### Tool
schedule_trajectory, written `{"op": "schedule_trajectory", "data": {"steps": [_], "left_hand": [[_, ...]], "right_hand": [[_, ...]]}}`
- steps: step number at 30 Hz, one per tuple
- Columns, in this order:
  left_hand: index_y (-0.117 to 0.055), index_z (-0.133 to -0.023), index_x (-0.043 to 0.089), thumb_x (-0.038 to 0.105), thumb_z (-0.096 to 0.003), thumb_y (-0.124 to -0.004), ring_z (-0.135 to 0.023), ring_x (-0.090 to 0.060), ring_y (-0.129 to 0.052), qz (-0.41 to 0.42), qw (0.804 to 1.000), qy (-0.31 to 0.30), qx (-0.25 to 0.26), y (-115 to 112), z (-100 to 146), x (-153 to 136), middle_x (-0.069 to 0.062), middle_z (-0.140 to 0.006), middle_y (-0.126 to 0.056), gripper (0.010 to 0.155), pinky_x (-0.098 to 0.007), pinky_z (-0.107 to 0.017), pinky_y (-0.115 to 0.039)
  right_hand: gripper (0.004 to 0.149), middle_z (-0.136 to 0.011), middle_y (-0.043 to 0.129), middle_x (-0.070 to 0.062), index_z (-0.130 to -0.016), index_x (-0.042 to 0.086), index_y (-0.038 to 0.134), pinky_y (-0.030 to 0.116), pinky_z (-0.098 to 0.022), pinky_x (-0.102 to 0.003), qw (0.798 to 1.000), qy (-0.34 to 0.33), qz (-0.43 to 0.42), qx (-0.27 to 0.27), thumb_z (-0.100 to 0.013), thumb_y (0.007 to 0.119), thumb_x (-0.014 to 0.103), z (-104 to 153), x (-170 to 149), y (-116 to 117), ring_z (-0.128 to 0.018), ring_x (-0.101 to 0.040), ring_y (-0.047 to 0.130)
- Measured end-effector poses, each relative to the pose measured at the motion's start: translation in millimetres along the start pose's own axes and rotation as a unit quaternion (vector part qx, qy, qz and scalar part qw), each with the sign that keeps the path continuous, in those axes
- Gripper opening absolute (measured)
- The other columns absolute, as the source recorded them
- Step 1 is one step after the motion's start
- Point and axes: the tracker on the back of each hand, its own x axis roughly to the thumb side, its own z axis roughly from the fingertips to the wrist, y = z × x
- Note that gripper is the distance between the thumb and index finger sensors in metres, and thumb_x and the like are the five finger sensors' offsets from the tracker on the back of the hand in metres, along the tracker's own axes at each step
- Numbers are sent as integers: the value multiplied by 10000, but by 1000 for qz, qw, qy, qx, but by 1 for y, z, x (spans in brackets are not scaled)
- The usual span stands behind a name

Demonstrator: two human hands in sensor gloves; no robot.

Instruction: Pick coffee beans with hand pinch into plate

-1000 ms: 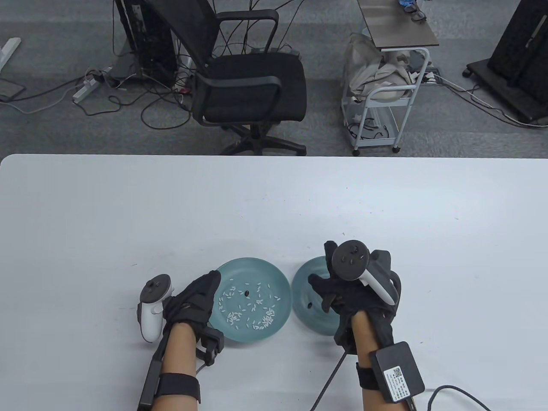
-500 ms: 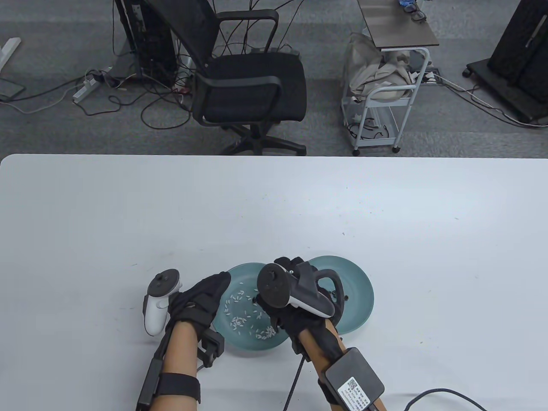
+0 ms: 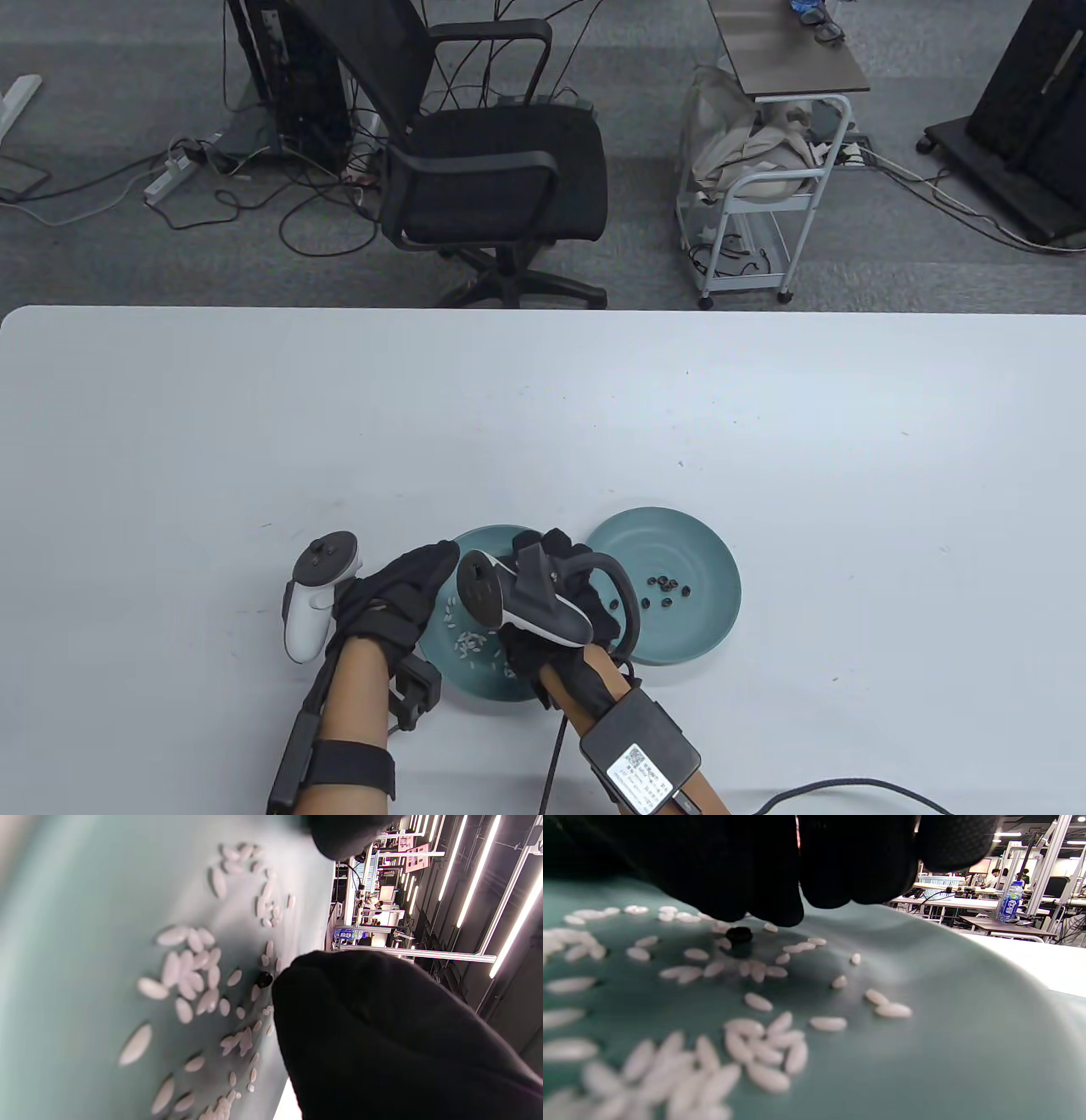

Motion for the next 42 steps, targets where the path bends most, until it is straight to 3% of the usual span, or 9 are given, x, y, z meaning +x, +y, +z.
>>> {"op": "schedule_trajectory", "data": {"steps": [10,15,20,30,35,42], "left_hand": [[-664,-1098,73,435,-700,-617,-585,-321,-1026,1,1000,1,5,2,0,0,-182,-819,-950,540,-460,-403,-911],[-669,-1096,74,434,-699,-621,-581,-321,-1028,-4,1000,1,7,2,-1,0,-182,-816,-953,538,-458,-400,-913],[-668,-1096,72,432,-700,-618,-580,-320,-1030,-5,1000,3,9,1,-3,0,-183,-815,-954,537,-456,-398,-915],[-670,-1093,69,428,-697,-619,-574,-325,-1029,-6,1000,0,15,1,-3,-3,-186,-809,-956,537,-459,-393,-914],[-677,-1091,71,427,-694,-626,-569,-328,-1029,-9,1000,-11,6,0,-4,-2,-189,-806,-959,536,-463,-390,-912],[-688,-1085,50,410,-693,-632,-556,-345,-1032,-14,1000,-5,-9,-1,-4,-1,-208,-792,-965,535,-475,-379,-914]], "right_hand": [[368,-953,732,-121,-850,207,840,665,-621,-587,999,2,33,12,-517,820,363,-2,11,7,-769,-398,780],[382,-956,726,-126,-865,179,826,654,-627,-595,999,36,-20,35,-518,832,337,-6,4,9,-773,-403,773],[359,-975,706,-132,-879,246,804,635,-640,-603,998,55,-10,41,-537,806,357,-8,2,12,-793,-410,752],[353,-1017,677,-124,-872,238,830,593,-667,-639,998,31,52,22,-538,818,351,-8,14,12,-836,-426,714],[412,-981,695,-132,-885,116,779,566,-671,-670,999,17,11,44,-525,823,311,-10,10,12,-816,-424,728],[437,-903,753,-132,-823,100,788,550,-661,-709,998,-22,-5,53,-478,834,365,-12,4,15,-708,-390,794]]}}
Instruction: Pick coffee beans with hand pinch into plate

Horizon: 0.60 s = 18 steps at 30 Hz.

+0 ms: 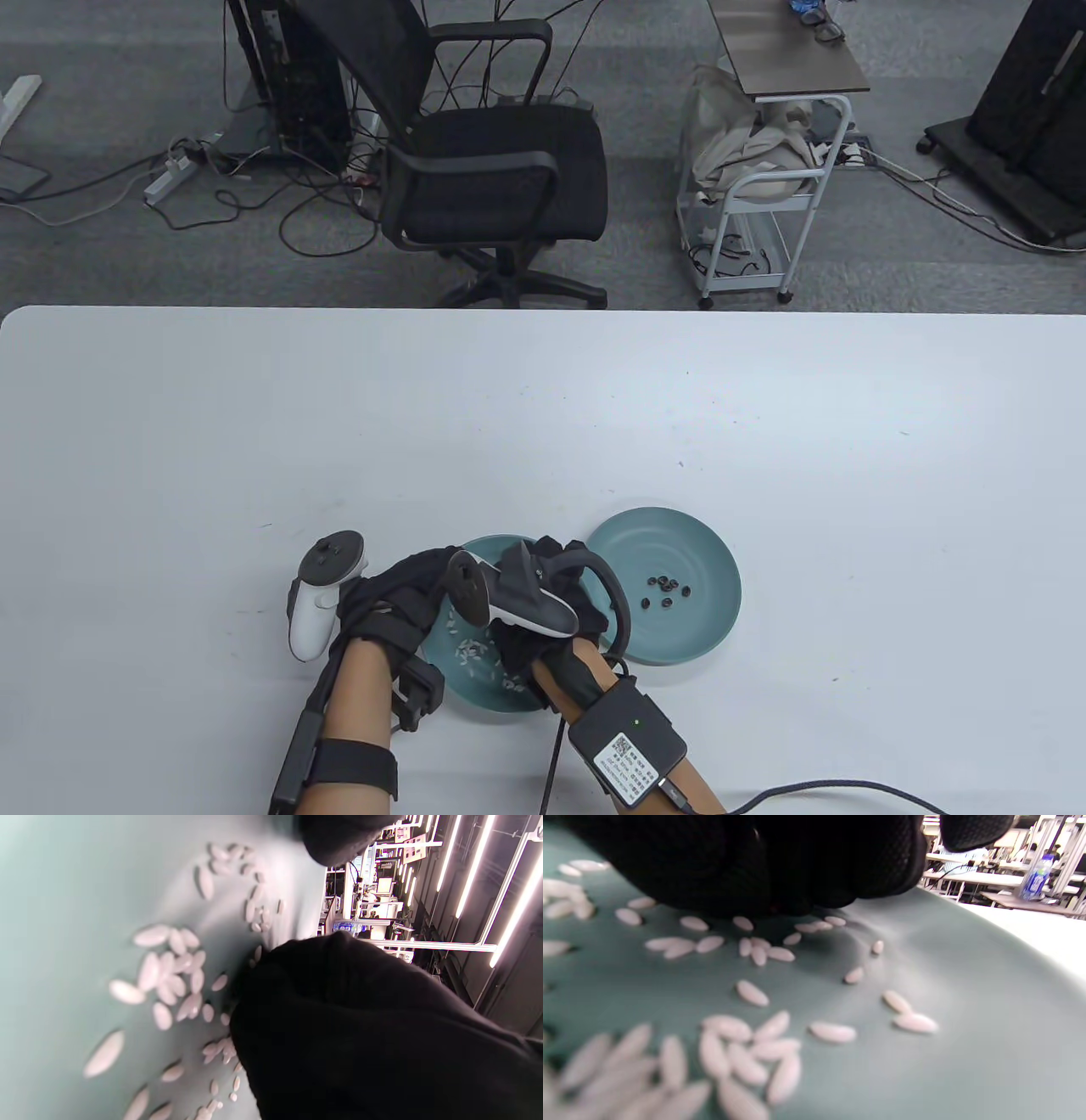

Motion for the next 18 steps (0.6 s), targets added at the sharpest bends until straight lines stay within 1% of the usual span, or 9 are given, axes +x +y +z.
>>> {"op": "schedule_trajectory", "data": {"steps": [3,5,11,16,18], "left_hand": [[-683,-1089,57,413,-695,-628,-561,-342,-1032,5,1000,-4,-7,-1,0,0,-206,-797,-963,534,-475,-382,-915],[-684,-1088,53,413,-694,-627,-563,-343,-1030,4,1000,-4,-10,-1,0,1,-206,-798,-961,536,-475,-383,-914],[-686,-1088,56,415,-693,-631,-560,-344,-1031,9,1000,-1,-7,0,0,-1,-205,-798,-962,537,-475,-383,-913],[-691,-1091,83,436,-690,-639,-572,-331,-1029,9,1000,-8,-4,2,0,-1,-189,-804,-963,536,-468,-392,-912],[-683,-1095,92,438,-693,-631,-578,-321,-1030,11,1000,-9,-4,2,0,-1,-180,-810,-960,533,-462,-397,-913]], "right_hand": [[421,-868,782,-112,-783,119,802,546,-661,-718,1000,-2,-28,-3,-466,847,392,0,-7,-2,-680,-373,816],[418,-869,781,-118,-784,114,803,537,-662,-725,999,-2,-51,0,-470,852,386,1,-10,-1,-685,-378,812],[410,-875,785,-114,-790,117,813,533,-663,-728,999,-9,-53,-1,-483,847,387,1,-11,0,-693,-381,813],[396,-855,802,-105,-762,123,829,520,-666,-737,997,-33,-70,-25,-472,857,391,3,-14,-2,-681,-376,822],[394,-851,807,-101,-756,127,833,520,-666,-739,994,-36,-91,-51,-465,858,392,8,-18,-8,-677,-374,826]]}}
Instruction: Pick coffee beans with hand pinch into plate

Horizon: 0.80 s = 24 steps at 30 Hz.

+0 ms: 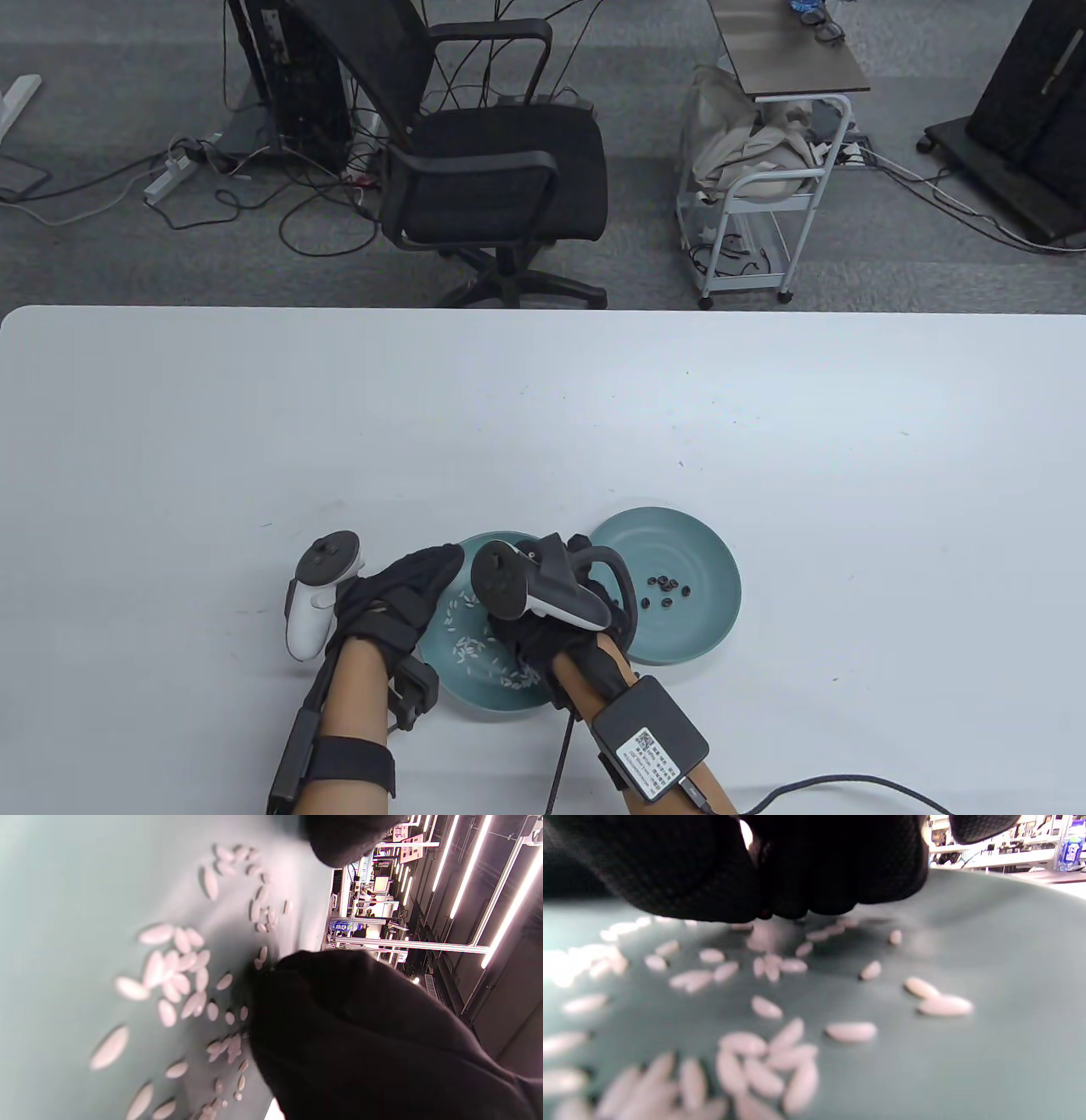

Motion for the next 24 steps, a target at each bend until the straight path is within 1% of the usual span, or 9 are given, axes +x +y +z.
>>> {"op": "schedule_trajectory", "data": {"steps": [1,3,6,8,11,14,18,22,24], "left_hand": [[-681,-1096,93,438,-692,-630,-577,-320,-1031,5,1000,-2,0,0,0,0,-178,-810,-960,534,-461,-397,-913],[-674,-1100,94,440,-694,-626,-583,-320,-1028,21,1000,-8,-7,1,1,-2,-176,-815,-957,536,-462,-402,-912],[-669,-1101,95,440,-695,-622,-586,-317,-1029,33,999,-12,5,3,3,-3,-174,-817,-956,535,-459,-404,-913],[-662,-1105,99,444,-696,-618,-594,-315,-1026,29,999,-14,14,5,4,-3,-172,-823,-952,537,-457,-409,-913],[-647,-1111,98,445,-698,-607,-603,-311,-1024,42,998,-11,33,7,5,-5,-165,-835,-944,540,-452,-417,-913],[-627,-1121,94,436,-703,-598,-615,-314,-1018,80,996,-6,45,11,5,-10,-169,-848,-934,540,-452,-424,-910],[-602,-1133,93,432,-705,-588,-639,-318,-1010,82,994,-6,70,15,6,-11,-171,-873,-918,545,-454,-441,-906],[-581,-1143,93,424,-705,-584,-662,-325,-1002,94,991,0,93,16,8,-15,-176,-893,-904,549,-458,-455,-903],[-574,-1146,93,424,-706,-580,-666,-327,-998,99,990,3,100,16,8,-15,-178,-897,-899,550,-459,-458,-901]], "right_hand": [[395,-844,814,-101,-747,127,839,526,-664,-738,1000,0,-9,-21,-457,861,392,3,-2,-6,-671,-374,831],[394,-847,811,-100,-748,129,837,530,-665,-736,999,-1,-17,-34,-455,861,391,8,-6,-17,-675,-375,829],[393,-854,807,-96,-752,135,834,531,-668,-733,997,14,-21,-68,-457,857,394,17,-20,-37,-686,-373,827],[394,-861,801,-99,-757,133,831,524,-670,-737,995,45,-23,-85,-460,856,390,23,-38,-49,-693,-376,822],[392,-864,797,-97,-760,135,828,522,-671,-738,990,97,-9,-98,-463,855,390,27,-69,-53,-697,-375,819],[391,-869,793,-98,-764,136,825,518,-671,-740,985,154,7,-82,-466,852,388,27,-101,-42,-702,-375,814],[390,-876,787,-101,-770,136,823,513,-672,-744,977,204,21,-54,-471,850,383,25,-130,-23,-710,-379,810],[388,-886,778,-96,-778,141,817,516,-675,-738,978,201,38,-32,-472,843,378,19,-137,1,-721,-377,804],[383,-889,778,-96,-779,143,819,517,-675,-737,983,179,53,0,-473,840,373,13,-132,11,-726,-376,804]]}}
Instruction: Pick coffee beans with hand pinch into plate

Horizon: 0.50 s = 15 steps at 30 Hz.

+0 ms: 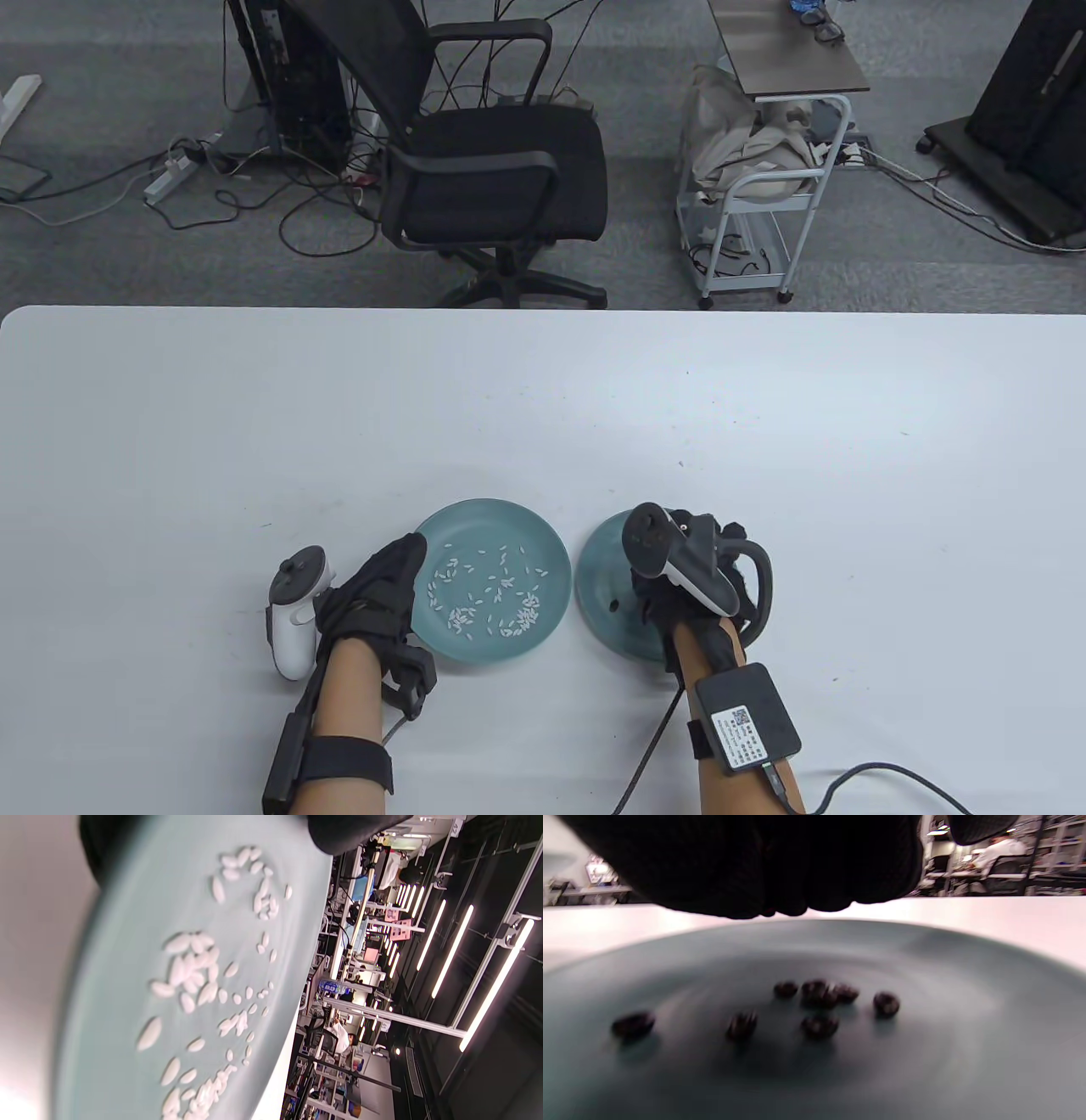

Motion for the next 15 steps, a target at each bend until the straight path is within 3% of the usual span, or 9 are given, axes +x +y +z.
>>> {"op": "schedule_trajectory", "data": {"steps": [10,15], "left_hand": [[-564,-1152,101,423,-706,-577,-663,-323,-1000,4,1000,-2,2,0,0,-1,-177,-894,-900,550,-454,-457,-902],[-558,-1154,104,422,-706,-575,-663,-321,-1000,7,1000,2,21,1,2,-2,-178,-892,-899,550,-454,-457,-902]], "right_hand": [[342,-928,759,-84,-805,208,833,509,-688,-729,986,-39,161,21,-494,834,349,-1,41,15,-766,-361,797],[324,-933,764,-71,-803,243,841,512,-690,-725,980,-42,192,35,-498,828,351,-1,47,22,-775,-354,800]]}}
